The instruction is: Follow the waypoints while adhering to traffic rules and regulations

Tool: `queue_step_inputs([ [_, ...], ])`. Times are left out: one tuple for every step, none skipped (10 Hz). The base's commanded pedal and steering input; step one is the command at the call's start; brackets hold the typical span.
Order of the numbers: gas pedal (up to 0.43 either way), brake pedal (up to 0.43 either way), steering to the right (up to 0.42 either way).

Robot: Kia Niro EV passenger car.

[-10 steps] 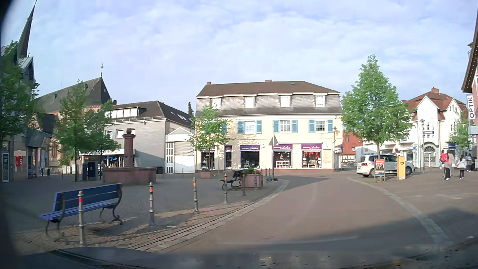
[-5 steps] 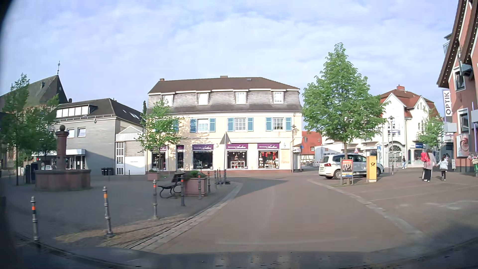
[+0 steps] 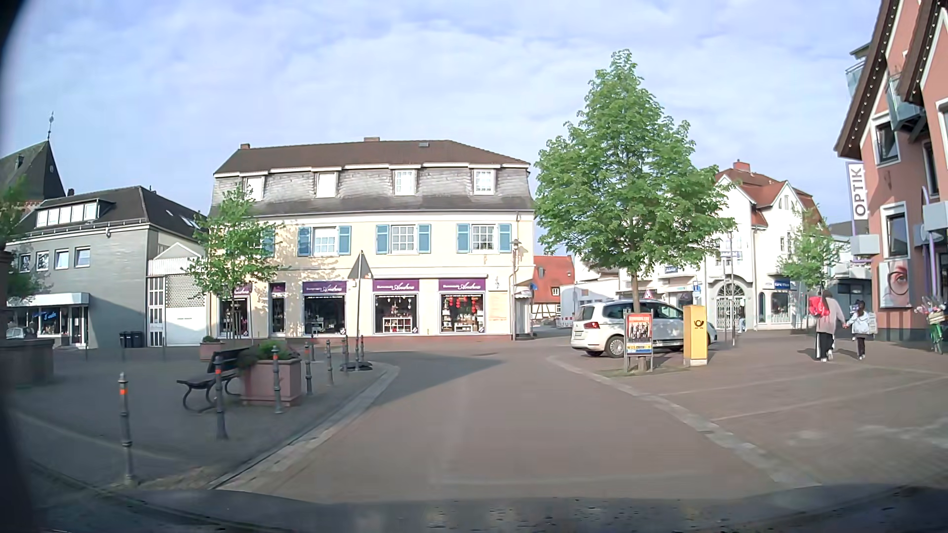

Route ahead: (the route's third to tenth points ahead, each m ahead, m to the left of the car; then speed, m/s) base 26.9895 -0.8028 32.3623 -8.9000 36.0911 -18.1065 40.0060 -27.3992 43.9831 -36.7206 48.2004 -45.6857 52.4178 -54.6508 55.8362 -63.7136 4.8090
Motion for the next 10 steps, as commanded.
queue_step_inputs([
  [0.098, 0.0, 0.074],
  [0.087, 0.0, 0.046],
  [0.087, 0.0, 0.024],
  [0.087, 0.0, -0.001],
  [0.087, 0.0, -0.026],
  [0.087, 0.0, -0.046],
  [0.087, 0.0, -0.055],
  [0.079, 0.0, -0.056],
  [0.067, 0.0, -0.056],
  [0.059, 0.0, -0.056],
])
